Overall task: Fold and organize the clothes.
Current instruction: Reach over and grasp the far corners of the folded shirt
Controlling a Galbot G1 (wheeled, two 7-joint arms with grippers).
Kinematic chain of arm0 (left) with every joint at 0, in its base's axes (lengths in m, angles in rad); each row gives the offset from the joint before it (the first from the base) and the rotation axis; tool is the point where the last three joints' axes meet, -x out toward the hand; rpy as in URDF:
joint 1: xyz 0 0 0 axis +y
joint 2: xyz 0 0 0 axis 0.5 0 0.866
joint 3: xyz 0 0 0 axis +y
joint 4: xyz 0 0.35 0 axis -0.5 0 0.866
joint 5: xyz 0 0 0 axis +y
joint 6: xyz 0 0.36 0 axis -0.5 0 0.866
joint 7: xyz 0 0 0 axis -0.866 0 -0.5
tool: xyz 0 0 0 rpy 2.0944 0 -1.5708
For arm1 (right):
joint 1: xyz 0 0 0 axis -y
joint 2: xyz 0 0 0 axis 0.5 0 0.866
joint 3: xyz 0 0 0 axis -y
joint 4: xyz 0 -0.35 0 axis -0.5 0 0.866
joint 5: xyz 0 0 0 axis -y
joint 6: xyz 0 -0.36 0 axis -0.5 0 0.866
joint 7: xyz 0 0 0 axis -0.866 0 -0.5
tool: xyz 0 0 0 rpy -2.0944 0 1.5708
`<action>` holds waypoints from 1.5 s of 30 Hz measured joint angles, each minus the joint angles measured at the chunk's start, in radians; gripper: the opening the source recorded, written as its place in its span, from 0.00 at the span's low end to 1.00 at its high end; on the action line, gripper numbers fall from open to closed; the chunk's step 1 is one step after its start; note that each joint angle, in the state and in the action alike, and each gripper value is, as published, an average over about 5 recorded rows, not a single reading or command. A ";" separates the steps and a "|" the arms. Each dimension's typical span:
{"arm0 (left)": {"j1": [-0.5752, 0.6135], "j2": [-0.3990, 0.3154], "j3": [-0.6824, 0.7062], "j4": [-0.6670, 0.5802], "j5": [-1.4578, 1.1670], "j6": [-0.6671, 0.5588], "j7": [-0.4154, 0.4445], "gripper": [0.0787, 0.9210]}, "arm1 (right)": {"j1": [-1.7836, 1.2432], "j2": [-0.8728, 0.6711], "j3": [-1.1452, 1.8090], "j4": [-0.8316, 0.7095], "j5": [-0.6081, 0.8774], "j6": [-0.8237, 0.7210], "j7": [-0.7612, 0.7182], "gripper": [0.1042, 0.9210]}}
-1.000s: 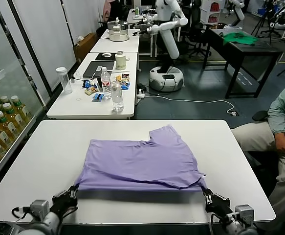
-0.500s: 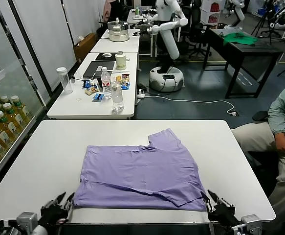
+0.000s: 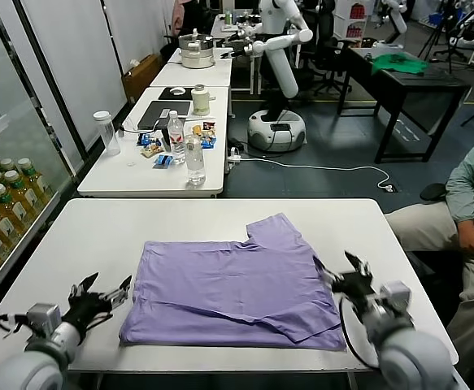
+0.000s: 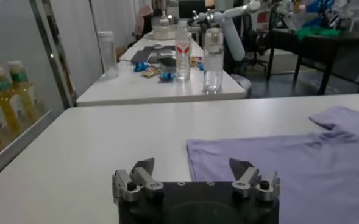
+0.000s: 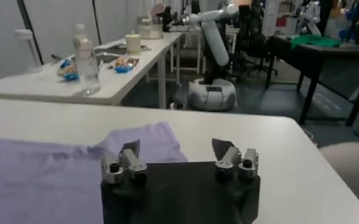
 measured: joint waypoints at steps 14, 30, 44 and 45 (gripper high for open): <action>-0.320 0.023 0.179 0.299 0.006 -0.033 0.064 0.88 | 0.495 0.236 -0.218 -0.542 -0.078 -0.010 -0.003 0.88; -0.515 -0.009 0.321 0.547 0.059 -0.064 0.123 0.88 | 0.647 0.405 -0.206 -0.951 -0.187 0.045 -0.043 0.88; -0.562 -0.015 0.336 0.622 0.078 -0.055 0.147 0.88 | 0.697 0.451 -0.197 -1.068 -0.215 0.080 -0.063 0.88; -0.562 -0.015 0.337 0.624 0.079 -0.055 0.150 0.88 | 0.699 0.453 -0.197 -1.072 -0.216 0.081 -0.063 0.88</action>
